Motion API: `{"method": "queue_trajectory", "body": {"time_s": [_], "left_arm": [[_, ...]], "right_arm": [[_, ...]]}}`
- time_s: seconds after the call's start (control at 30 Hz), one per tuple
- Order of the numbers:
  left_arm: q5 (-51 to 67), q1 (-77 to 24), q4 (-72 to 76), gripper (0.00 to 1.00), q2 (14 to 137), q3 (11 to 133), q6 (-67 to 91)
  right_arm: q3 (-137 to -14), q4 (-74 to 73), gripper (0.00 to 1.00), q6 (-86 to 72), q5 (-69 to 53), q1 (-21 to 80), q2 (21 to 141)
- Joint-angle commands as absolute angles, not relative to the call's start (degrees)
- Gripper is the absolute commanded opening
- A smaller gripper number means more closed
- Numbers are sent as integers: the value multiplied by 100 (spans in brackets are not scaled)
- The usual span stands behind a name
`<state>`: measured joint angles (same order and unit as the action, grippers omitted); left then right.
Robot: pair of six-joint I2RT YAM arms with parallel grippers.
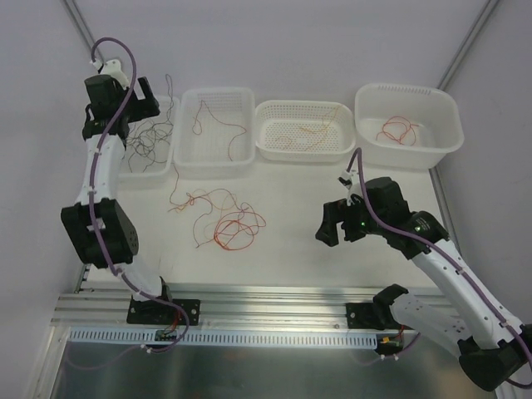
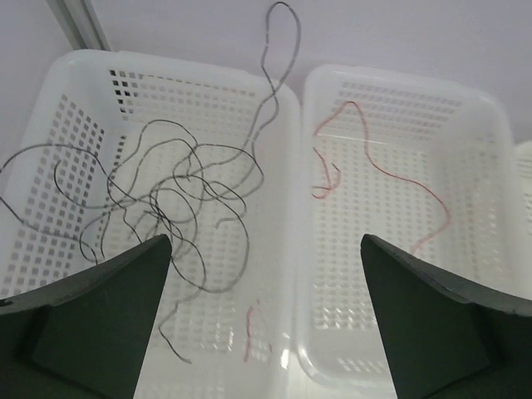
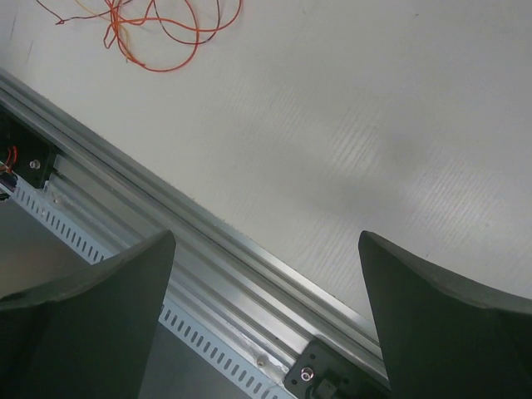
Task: Untangle the cables
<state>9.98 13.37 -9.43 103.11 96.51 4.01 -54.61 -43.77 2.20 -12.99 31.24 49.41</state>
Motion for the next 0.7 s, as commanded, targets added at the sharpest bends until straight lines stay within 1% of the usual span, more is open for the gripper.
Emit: {"method": "queue_trajectory", "body": {"time_s": [0.0, 0.23, 0.37, 0.57, 0.67], "left_arm": [[837, 1011, -835, 99, 8811, 8619, 922], [975, 335, -1520, 99, 6998, 6585, 1652], [1352, -217, -1766, 99, 6102, 5392, 2047], [1346, -938, -1872, 99, 5424, 4081, 2741], [1222, -1291, -1881, 99, 5624, 3824, 2926]], "right_arm": [[-5475, -3982, 97, 26, -1424, 3357, 5088], [-5423, -3692, 97, -360, -1204, 3761, 5299], [-5274, -3367, 97, -650, -1143, 3937, 5440], [-5098, -2962, 98, -896, -950, 4289, 5712], [-4957, -2664, 98, -975, -896, 4447, 5966]]}}
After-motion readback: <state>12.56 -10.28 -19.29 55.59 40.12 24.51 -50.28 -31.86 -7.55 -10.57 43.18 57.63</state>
